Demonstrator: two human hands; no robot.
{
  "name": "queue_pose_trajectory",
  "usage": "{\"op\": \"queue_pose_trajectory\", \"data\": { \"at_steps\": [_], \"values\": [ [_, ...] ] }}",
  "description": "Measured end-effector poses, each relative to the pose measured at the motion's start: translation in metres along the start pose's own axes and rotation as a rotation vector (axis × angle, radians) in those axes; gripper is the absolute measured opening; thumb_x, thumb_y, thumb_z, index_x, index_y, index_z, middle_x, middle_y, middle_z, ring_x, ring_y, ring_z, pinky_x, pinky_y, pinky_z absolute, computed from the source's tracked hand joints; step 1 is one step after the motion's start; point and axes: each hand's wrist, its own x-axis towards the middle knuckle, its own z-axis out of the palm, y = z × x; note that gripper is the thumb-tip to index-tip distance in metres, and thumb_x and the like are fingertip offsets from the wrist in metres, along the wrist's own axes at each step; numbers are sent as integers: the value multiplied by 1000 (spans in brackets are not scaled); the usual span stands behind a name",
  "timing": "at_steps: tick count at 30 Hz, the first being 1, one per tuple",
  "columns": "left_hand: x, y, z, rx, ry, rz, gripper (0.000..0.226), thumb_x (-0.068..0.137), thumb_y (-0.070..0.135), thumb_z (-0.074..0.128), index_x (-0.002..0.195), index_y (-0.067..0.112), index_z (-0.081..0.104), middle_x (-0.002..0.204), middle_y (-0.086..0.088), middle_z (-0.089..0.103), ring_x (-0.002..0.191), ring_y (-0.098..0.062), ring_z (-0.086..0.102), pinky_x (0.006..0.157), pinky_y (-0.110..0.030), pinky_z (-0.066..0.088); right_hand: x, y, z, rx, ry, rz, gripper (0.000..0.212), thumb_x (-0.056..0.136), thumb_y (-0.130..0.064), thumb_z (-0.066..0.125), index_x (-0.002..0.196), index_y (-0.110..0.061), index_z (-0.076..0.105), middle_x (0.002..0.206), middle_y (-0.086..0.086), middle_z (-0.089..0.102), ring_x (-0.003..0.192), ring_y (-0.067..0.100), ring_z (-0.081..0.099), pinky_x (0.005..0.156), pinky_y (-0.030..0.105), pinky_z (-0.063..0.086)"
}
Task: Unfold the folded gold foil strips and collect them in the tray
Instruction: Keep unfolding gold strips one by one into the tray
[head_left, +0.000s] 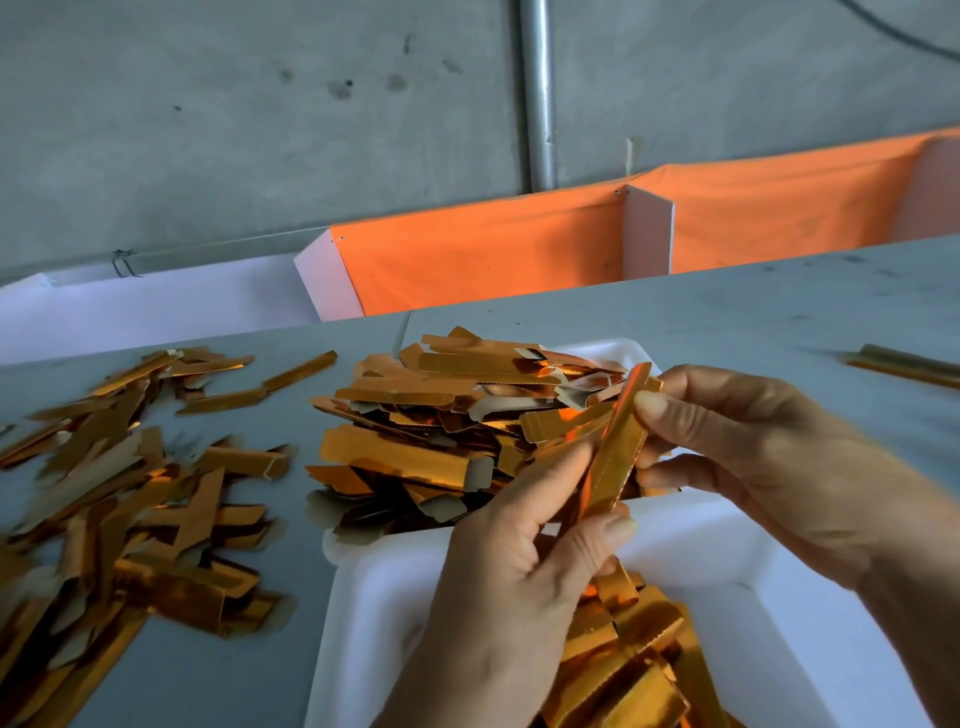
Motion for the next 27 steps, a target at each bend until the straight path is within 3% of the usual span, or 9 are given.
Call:
{"op": "queue_pose_trajectory", "data": {
  "at_steps": [3, 8, 11, 13, 16, 20, 22, 27],
  "values": [
    [0, 4, 2, 113, 23, 28, 47, 80, 42, 58, 123, 54, 46, 96, 27, 62, 70, -2, 66, 63, -6, 46, 1, 1, 2, -25, 20, 2, 28, 75, -30, 60, 78, -6, 74, 71, 7, 68, 66, 13, 64, 62, 20, 53],
    [0, 7, 0, 102, -9, 20, 46, 79, 43, 53, 120, 63, 42, 98, 22, 56, 60, -6, 58, 57, -11, 46, 0, -1, 2, 17, 74, 8, 27, 72, -26, 63, 81, -2, 70, 72, 11, 69, 65, 15, 65, 59, 20, 54],
    [0, 5, 0, 105, -11, -14, 40, 84, 43, 46, 119, 62, 40, 94, 22, 59, 69, 2, 61, 60, -7, 44, 1, 1, 3, 7, 115, 22, 21, 76, -21, 63, 82, -2, 70, 71, 12, 69, 63, 15, 65, 58, 19, 53],
    [-1, 4, 1, 152, -12, -53, 33, 82, 54, 41, 112, 68, 36, 92, 25, 61, 76, 7, 61, 62, -4, 43, 2, 3, 3, -1, 159, 14, 15, 80, -16, 63, 79, -4, 71, 75, 18, 68, 64, 18, 66, 58, 20, 54],
    [-2, 2, 4, 286, -34, -57, 46, 77, 64, 37, 123, 67, 32, 84, 24, 61, 74, 9, 57, 63, -5, 41, 3, 2, 2, 14, 182, -7, 15, 72, -22, 64, 73, -10, 72, 77, 19, 69, 67, 20, 67, 59, 20, 55],
    [1, 0, 2, 220, 11, -84, 42, 89, 40, 49, 131, 46, 47, 78, 8, 66, 55, -2, 57, 54, -10, 45, 4, 3, 1, 10, 160, -26, 18, 63, -32, 67, 69, -16, 73, 72, 11, 68, 65, 15, 66, 58, 20, 54],
    [1, 0, 0, 177, 13, -98, 41, 88, 40, 50, 129, 41, 51, 77, 5, 67, 52, -3, 55, 54, -14, 47, 3, 3, 0, -9, 141, -33, 20, 61, -36, 67, 69, -19, 74, 72, 7, 68, 67, 12, 65, 59, 18, 53],
    [1, -2, 3, 232, 24, -87, 41, 89, 47, 44, 129, 48, 46, 83, 14, 66, 70, 6, 60, 60, -7, 44, 3, 5, -2, 6, 123, -18, 20, 61, -34, 68, 67, -16, 72, 67, 5, 66, 64, 12, 64, 59, 18, 53]
  ]
}}
